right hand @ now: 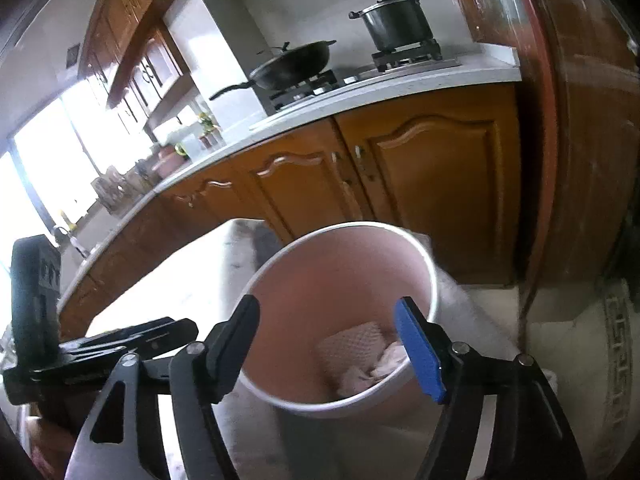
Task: Collect trash
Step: 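Move both open tools back over the table trash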
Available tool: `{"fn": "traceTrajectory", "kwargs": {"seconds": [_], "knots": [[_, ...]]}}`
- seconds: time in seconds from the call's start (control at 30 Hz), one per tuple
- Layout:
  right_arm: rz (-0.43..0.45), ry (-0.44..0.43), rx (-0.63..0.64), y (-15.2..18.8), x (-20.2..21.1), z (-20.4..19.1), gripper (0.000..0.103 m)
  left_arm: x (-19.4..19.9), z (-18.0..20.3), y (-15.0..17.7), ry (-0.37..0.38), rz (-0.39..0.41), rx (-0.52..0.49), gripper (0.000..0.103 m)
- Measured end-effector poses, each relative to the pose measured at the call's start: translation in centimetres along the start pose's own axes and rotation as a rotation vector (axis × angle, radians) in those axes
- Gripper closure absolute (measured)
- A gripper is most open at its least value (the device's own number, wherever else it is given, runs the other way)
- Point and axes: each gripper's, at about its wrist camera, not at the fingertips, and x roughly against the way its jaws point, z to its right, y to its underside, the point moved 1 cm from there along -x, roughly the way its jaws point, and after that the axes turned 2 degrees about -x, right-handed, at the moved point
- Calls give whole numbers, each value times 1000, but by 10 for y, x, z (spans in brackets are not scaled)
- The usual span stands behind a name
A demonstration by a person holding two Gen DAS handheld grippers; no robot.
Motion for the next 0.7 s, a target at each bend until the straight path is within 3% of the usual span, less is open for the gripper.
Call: {"fn": "traceTrajectory", "kwargs": {"seconds": [0.27, 0.7], "knots": [[70, -68, -7, 13, 21, -28, 10, 48, -37, 25, -44, 78, 76, 38], [55, -161, 14, 43, 24, -79, 9, 113, -100, 65, -81, 145, 159, 36]]}}
